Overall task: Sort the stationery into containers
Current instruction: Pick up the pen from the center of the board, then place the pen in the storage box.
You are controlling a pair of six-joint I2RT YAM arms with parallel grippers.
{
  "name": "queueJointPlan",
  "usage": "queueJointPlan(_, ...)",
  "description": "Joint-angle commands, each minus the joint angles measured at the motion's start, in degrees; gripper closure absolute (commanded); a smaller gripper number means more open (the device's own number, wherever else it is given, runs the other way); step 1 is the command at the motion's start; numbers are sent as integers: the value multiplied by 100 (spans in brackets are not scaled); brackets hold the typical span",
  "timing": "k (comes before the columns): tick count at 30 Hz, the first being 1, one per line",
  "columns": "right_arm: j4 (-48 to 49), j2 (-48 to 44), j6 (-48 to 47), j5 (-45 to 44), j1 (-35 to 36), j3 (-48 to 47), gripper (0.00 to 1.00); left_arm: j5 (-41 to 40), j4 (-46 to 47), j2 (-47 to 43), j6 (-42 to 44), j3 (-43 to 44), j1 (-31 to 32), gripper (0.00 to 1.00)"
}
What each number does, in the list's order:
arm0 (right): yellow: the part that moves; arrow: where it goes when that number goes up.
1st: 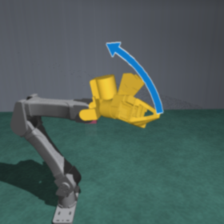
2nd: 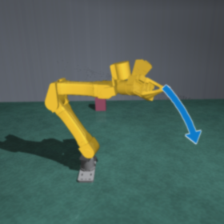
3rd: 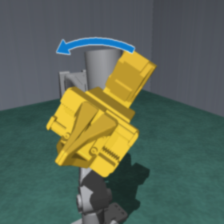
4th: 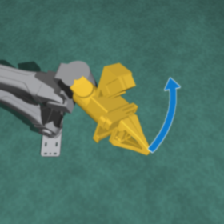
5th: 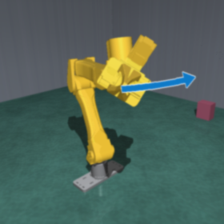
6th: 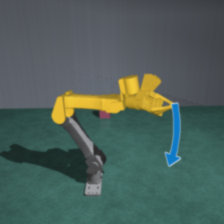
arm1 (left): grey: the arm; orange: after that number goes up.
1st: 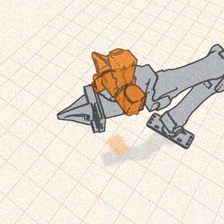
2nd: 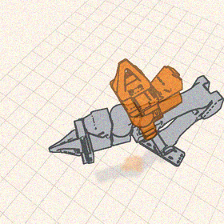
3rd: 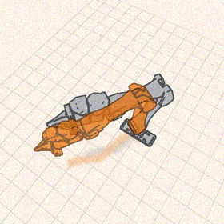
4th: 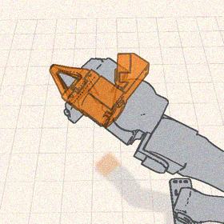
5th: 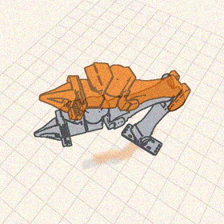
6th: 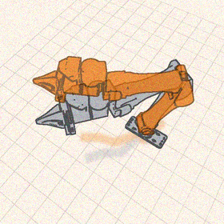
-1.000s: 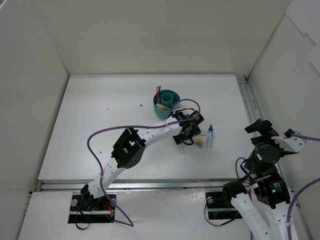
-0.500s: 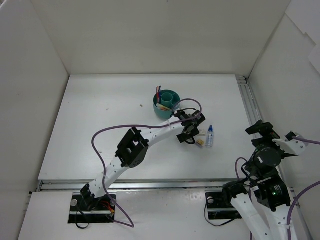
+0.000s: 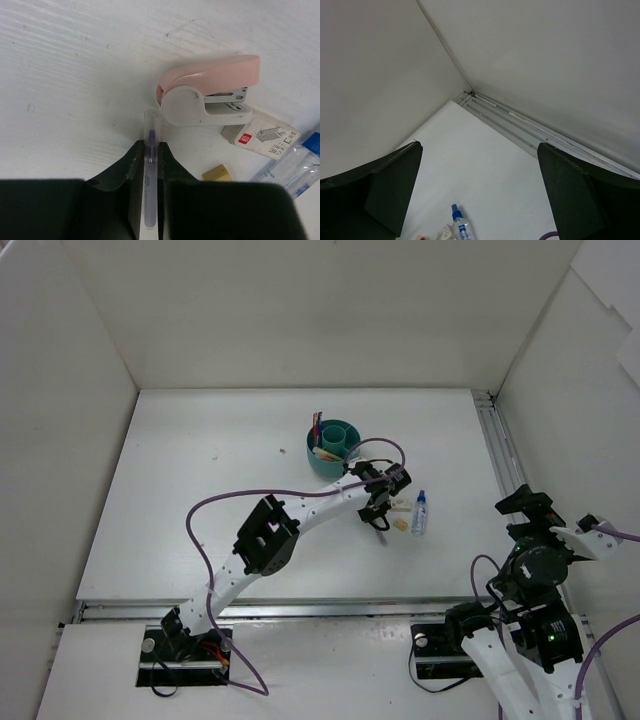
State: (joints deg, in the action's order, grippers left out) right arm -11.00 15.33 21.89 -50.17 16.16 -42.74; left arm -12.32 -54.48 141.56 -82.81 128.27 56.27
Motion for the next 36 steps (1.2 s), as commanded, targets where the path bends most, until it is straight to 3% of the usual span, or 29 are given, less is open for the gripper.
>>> queueJointPlan(1,301,-21,79,-203,10,29,2,-289,-599,-119,142,-47,-54,97)
queueJointPlan(7,301,-65,96,-116,10,29,2,-568,-714,-663,281,-915,-169,100)
queueJointPlan(13,292,40,114,-37,10,12,2,-1220,199,-2207,1132,-2162,-64,100)
queueJointPlan(21,301,409,70,34,1,-76,2,-2299,3248,-3827,3479,-3587,-64,100)
queueJointPlan(24,397,479,26,-19,10,-50,2,-2556,4828,-4433,4981,-4238,-64,100)
queueJointPlan(25,519,540,-26,-19,1,-24,2,-2522,5807,-4513,5350,-4405,-142,100)
queueJointPlan(26,599,576,-131,-28,10,-6,2,-2339,6365,-4601,6293,-4616,-204,100)
queueJointPlan(29,915,804,-412,-36,1,-24,2,-1109,8124,-4742,7633,-5267,-511,100)
queueJointPlan(31,1065,997,-518,-19,1,-32,2,-12,8923,-4708,7989,-5558,-852,100)
queueJointPlan(32,1239,1076,-615,-28,1,-15,2,723,9067,-4646,8251,-5515,-968,100)
queueJointPlan(36,1574,1402,-809,-19,1,-6,2,2275,9332,-4217,8912,-5225,-1399,100)
